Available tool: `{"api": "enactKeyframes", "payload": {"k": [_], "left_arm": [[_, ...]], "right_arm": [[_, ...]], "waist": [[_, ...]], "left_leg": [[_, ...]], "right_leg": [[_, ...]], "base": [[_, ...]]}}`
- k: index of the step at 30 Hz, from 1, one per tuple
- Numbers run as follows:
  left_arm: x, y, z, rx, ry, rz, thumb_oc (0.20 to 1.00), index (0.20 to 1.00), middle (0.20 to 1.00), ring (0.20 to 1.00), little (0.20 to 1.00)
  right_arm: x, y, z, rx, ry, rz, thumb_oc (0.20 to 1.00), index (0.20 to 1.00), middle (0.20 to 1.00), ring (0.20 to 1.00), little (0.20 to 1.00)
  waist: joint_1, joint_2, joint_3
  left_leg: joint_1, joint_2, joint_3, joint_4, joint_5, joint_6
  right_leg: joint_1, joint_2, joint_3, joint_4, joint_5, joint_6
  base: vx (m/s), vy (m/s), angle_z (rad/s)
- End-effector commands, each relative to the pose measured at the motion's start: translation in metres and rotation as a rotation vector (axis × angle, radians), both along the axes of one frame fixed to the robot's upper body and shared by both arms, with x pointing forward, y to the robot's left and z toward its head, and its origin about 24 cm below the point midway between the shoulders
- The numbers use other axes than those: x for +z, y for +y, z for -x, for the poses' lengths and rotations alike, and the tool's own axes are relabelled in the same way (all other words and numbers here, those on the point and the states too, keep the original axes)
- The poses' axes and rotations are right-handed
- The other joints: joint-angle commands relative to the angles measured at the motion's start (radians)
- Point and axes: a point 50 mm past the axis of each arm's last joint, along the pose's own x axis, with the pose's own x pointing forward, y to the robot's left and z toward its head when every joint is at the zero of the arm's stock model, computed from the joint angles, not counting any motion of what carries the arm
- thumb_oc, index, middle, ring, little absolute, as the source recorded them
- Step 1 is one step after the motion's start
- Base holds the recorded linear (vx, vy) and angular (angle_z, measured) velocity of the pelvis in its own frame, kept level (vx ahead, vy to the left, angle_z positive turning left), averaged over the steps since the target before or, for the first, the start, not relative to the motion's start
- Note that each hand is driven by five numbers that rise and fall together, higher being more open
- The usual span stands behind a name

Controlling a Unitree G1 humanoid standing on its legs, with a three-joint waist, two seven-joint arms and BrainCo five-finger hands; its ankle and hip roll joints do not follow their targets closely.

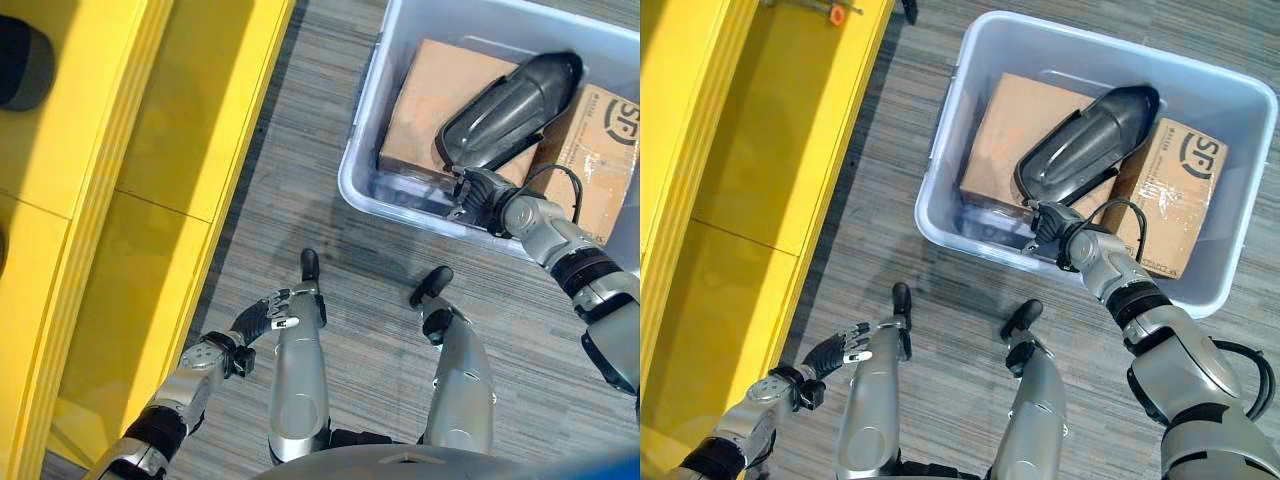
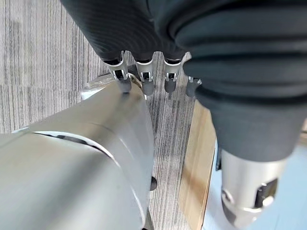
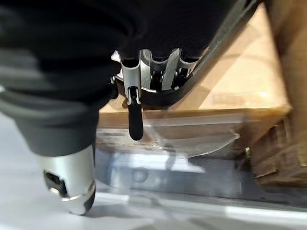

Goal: Move parts from the plastic box to the shelf.

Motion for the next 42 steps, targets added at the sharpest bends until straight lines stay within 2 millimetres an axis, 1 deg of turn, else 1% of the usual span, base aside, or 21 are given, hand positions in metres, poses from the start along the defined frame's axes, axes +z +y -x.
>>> {"api": "enactKeyframes", "payload": {"k": [1, 3, 5, 6, 10, 11, 13, 17, 20, 24, 25, 27, 29, 32, 33, 35, 36, 38, 39, 40, 42], "left_arm": [[-0.003, -0.012, 0.009, -0.015, -0.004, 0.043, 1.0, 1.0, 1.0, 1.0, 1.0], [-0.003, -0.015, 0.007, -0.018, -0.005, 0.039, 1.0, 1.0, 1.0, 1.0, 1.0], [-0.003, -0.017, 0.005, -0.013, -0.006, 0.041, 1.0, 1.0, 1.0, 1.0, 1.0], [0.0, -0.017, 0.001, -0.012, -0.019, 0.041, 1.0, 1.0, 1.0, 1.0, 1.0], [0.001, -0.021, -0.001, -0.002, -0.025, 0.047, 1.0, 1.0, 1.0, 1.0, 1.0], [0.001, -0.021, -0.002, 0.004, -0.03, 0.048, 1.0, 1.0, 1.0, 1.0, 1.0], [0.001, -0.02, -0.001, 0.013, -0.037, 0.044, 1.0, 1.0, 1.0, 1.0, 1.0], [0.002, -0.013, 0.002, 0.034, -0.058, 0.058, 1.0, 1.0, 1.0, 1.0, 1.0], [0.004, -0.011, 0.007, -0.011, -0.076, 0.089, 1.0, 1.0, 1.0, 1.0, 1.0], [0.016, -0.015, 0.011, -0.113, -0.132, 0.108, 1.0, 1.0, 1.0, 1.0, 1.0], [0.023, -0.016, 0.009, -0.137, -0.151, 0.131, 1.0, 1.0, 1.0, 1.0, 1.0], [0.027, -0.017, 0.009, -0.152, -0.172, 0.144, 1.0, 1.0, 1.0, 1.0, 1.0], [0.039, -0.02, 0.004, -0.183, -0.216, 0.144, 1.0, 1.0, 1.0, 1.0, 1.0], [0.053, -0.02, -0.001, -0.196, -0.27, 0.146, 1.0, 1.0, 1.0, 1.0, 1.0], [0.062, -0.021, -0.004, -0.212, -0.323, 0.141, 1.0, 1.0, 1.0, 1.0, 1.0], [0.069, -0.022, -0.006, -0.217, -0.359, 0.147, 1.0, 1.0, 1.0, 1.0, 1.0], [0.085, -0.026, -0.009, -0.235, -0.435, 0.181, 1.0, 1.0, 1.0, 1.0, 1.0], [0.1, -0.031, -0.01, -0.279, -0.499, 0.185, 1.0, 1.0, 1.0, 1.0, 1.0], [0.104, -0.035, -0.01, -0.326, -0.496, 0.217, 1.0, 1.0, 1.0, 1.0, 1.0], [0.114, -0.046, -0.009, -0.431, -0.51, 0.229, 1.0, 1.0, 1.0, 1.0, 1.0], [0.121, -0.053, -0.007, -0.483, -0.505, 0.318, 1.0, 1.0, 1.0, 1.0, 1.0]], "right_arm": [[0.001, -0.038, 0.006, -0.158, -0.116, 0.115, 1.0, 1.0, 1.0, 1.0, 1.0], [0.012, -0.039, 0.004, -0.187, -0.233, 0.1, 1.0, 1.0, 1.0, 1.0, 1.0], [0.022, -0.034, 0.001, -0.16, -0.281, 0.083, 1.0, 1.0, 1.0, 1.0, 1.0], [0.031, -0.03, -0.002, -0.14, -0.291, 0.066, 1.0, 1.0, 1.0, 1.0, 1.0], [0.041, -0.005, -0.005, 0.002, -0.298, 0.065, 1.0, 1.0, 1.0, 1.0, 1.0], [0.044, 0.005, -0.005, 0.049, -0.293, 0.064, 1.0, 1.0, 1.0, 1.0, 1.0], [0.044, 0.018, -0.002, 0.116, -0.28, 0.073, 1.0, 1.0, 1.0, 1.0, 1.0], [0.033, 0.033, 0.008, 0.192, -0.23, 0.006, 1.0, 1.0, 1.0, 1.0, 1.0], [0.02, 0.041, 0.018, 0.245, -0.207, -0.026, 1.0, 1.0, 1.0, 1.0, 1.0], [0.003, 0.047, 0.035, 0.298, -0.188, -0.045, 1.0, 1.0, 1.0, 1.0, 1.0], [-0.002, 0.05, 0.04, 0.319, -0.186, -0.042, 1.0, 1.0, 1.0, 1.0, 1.0], [-0.006, 0.052, 0.043, 0.334, -0.18, -0.032, 1.0, 1.0, 1.0, 1.0, 1.0], [-0.014, 0.056, 0.049, 0.354, -0.177, -0.008, 1.0, 1.0, 1.0, 1.0, 1.0], [-0.024, 0.057, 0.053, 0.341, -0.155, -0.024, 1.0, 1.0, 1.0, 1.0, 1.0], [-0.027, 0.058, 0.054, 0.325, -0.164, -0.024, 1.0, 1.0, 1.0, 1.0, 1.0], [-0.03, 0.057, 0.054, 0.311, -0.17, -0.028, 1.0, 1.0, 1.0, 1.0, 1.0], [-0.037, 0.054, 0.058, 0.282, -0.186, -0.033, 1.0, 1.0, 1.0, 1.0, 1.0], [-0.046, 0.051, 0.065, 0.254, -0.215, -0.058, 1.0, 1.0, 1.0, 1.0, 1.0], [-0.048, 0.051, 0.068, 0.249, -0.246, -0.09, 1.0, 1.0, 1.0, 1.0, 1.0], [-0.043, 0.056, 0.074, 0.291, -0.317, -0.191, 1.0, 1.0, 1.0, 1.0, 1.0], [-0.04, 0.055, 0.081, 0.298, -0.352, -0.297, 1.0, 1.0, 1.0, 1.0, 1.0]], "waist": [[0.027, 0.049, 0.062], [0.022, 0.051, 0.062], [0.019, 0.053, 0.062], [0.018, 0.053, 0.062], [0.014, 0.056, 0.062], [0.012, 0.056, 0.062], [0.009, 0.056, 0.062], [0.003, 0.059, 0.062], [-0.003, 0.064, 0.062], [-0.018, 0.073, 0.062], [-0.025, 0.072, 0.062], [-0.029, 0.071, 0.062], [-0.034, 0.068, 0.062], [-0.038, 0.065, 0.062], [-0.038, 0.063, 0.062], [-0.038, 0.061, 0.062], [-0.039, 0.057, 0.048], [-0.04, 0.052, 0.024], [-0.042, 0.049, 0.016], [-0.05, 0.045, -0.002], [-0.062, 0.044, -0.028]], "left_leg": [[-0.004, 0.009, 0.038, 0.005, -0.007, -0.011], [0.003, 0.006, 0.037, 0.006, -0.011, -0.009], [0.008, 0.004, 0.038, 0.004, -0.012, -0.008], [-0.013, 0.003, 0.044, -0.003, 0.013, 0.005], [-0.003, -0.002, 0.045, -0.001, 0.009, 0.006], [0.002, -0.003, 0.045, 0.0, 0.007, 0.007], [0.012, -0.004, 0.047, 0.0, 0.006, 0.008], [0.049, -0.011, 0.057, -0.013, 0.006, 0.012], [0.093, -0.018, 0.066, -0.027, 0.004, 0.017], [0.166, -0.021, 0.082, -0.054, 0.004, 0.024], [0.196, -0.021, 0.087, -0.064, 0.003, 0.026], [0.215, -0.022, 0.092, -0.07, 0.001, 0.028], [0.256, -0.025, 0.098, -0.083, -0.001, 0.032], [0.31, -0.029, 0.1, -0.105, 0.0, 0.034], [0.332, -0.029, 0.099, -0.116, 0.002, 0.033], [0.347, -0.029, 0.1, -0.122, 0.003, 0.033], [0.375, -0.031, 0.098, -0.139, 0.004, 0.034], [0.398, -0.034, 0.098, -0.154, 0.003, 0.036], [0.409, -0.036, 0.095, -0.16, 0.002, 0.037], [0.428, -0.038, 0.094, -0.167, -0.001, 0.04], [0.452, -0.042, 0.096, -0.176, -0.002, 0.039]], "right_leg": [[0.05, -0.037, 0.061, 0.047, -0.077, 0.125], [0.056, -0.034, 0.068, 0.043, -0.076, 0.126], [0.061, -0.032, 0.07, 0.036, -0.073, 0.127], [0.044, -0.029, 0.061, 0.022, -0.049, 0.112], [0.05, -0.028, 0.066, 0.024, -0.053, 0.111], [0.052, -0.03, 0.067, 0.028, -0.054, 0.111], [0.058, -0.031, 0.07, 0.031, -0.058, 0.11], [0.084, -0.032, 0.074, 0.027, -0.063, 0.111], [0.118, -0.034, 0.077, 0.018, -0.066, 0.115], [0.176, -0.037, 0.084, 0.004, -0.068, 0.122], [0.202, -0.037, 0.088, -0.004, -0.069, 0.125], [0.22, -0.037, 0.09, -0.01, -0.07, 0.127], [0.262, -0.037, 0.089, -0.026, -0.071, 0.131], [0.321, -0.033, 0.089, -0.05, -0.072, 0.133], [0.349, -0.029, 0.087, -0.063, -0.071, 0.133], [0.367, -0.026, 0.086, -0.071, -0.07, 0.133], [0.4, -0.02, 0.082, -0.094, -0.069, 0.134], [0.431, -0.011, 0.078, -0.118, -0.066, 0.135], [0.443, -0.007, 0.079, -0.128, -0.064, 0.137], [0.471, 0.004, 0.081, -0.152, -0.061, 0.137], [0.499, 0.015, 0.087, -0.177, -0.054, 0.139]], "base": [[0.01, -0.022, -0.05], [0.0, 0.0, 0.0], [-0.03, -0.006, -0.01], [-0.06, -0.004, -0.04], [-0.02, 0.007, -0.06], [0.0, 0.0, 0.0], [0.0, 0.0, 0.0], [0.0, 0.0, 0.0], [-0.01, 0.026, -0.01], [-0.02, 0.059, -0.06], [-0.02, 0.046, -0.01], [-0.01, 0.027, -0.08], [0.0, 0.022, -0.14], [0.0, 0.0, -0.06], [0.01, -0.026, -0.05], [0.0, -0.012, -0.02], [0.04, -0.03, -0.02], [0.06, -0.033, 0.02], [0.08, -0.032, 0.05], [0.1, -0.018, 0.02], [0.13, 0.02, -0.03]]}}
